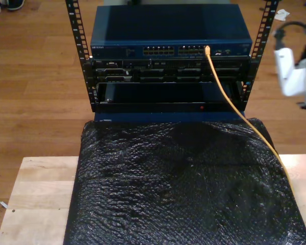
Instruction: Grab the cable and plug it in
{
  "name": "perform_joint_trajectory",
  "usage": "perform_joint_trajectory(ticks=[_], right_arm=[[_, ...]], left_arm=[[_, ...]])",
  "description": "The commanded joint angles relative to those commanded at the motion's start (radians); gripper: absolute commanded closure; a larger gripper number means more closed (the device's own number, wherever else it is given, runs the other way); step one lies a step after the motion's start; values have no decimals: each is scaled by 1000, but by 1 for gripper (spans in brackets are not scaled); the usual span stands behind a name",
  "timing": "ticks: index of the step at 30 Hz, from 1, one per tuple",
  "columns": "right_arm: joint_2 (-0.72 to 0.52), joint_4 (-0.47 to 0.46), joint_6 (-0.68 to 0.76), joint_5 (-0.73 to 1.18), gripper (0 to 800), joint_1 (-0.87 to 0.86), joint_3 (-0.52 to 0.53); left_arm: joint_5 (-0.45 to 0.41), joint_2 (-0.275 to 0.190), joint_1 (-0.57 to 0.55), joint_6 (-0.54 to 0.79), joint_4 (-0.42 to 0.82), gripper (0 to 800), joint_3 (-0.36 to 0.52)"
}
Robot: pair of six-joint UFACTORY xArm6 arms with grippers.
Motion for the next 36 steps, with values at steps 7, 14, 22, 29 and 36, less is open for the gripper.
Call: perform_joint_trajectory(ticks=[7,14,22,29,36], right_arm=[[-41,9,-210,255,4,-141,-23],[-98,3,-292,485,2,-267,-29],[-207,2,-427,790,2,-491,3],[-281,0,-647,950,2,-720,77],[-345,-5,-845,950,2,-910,192]], left_arm=[[0,0,-2,2,0,0,0],[0,0,-2,2,0,0,0],[0,0,-2,2,0,0,0],[0,0,-2,2,0,0,0],[0,0,-2,2,0,0,0]])
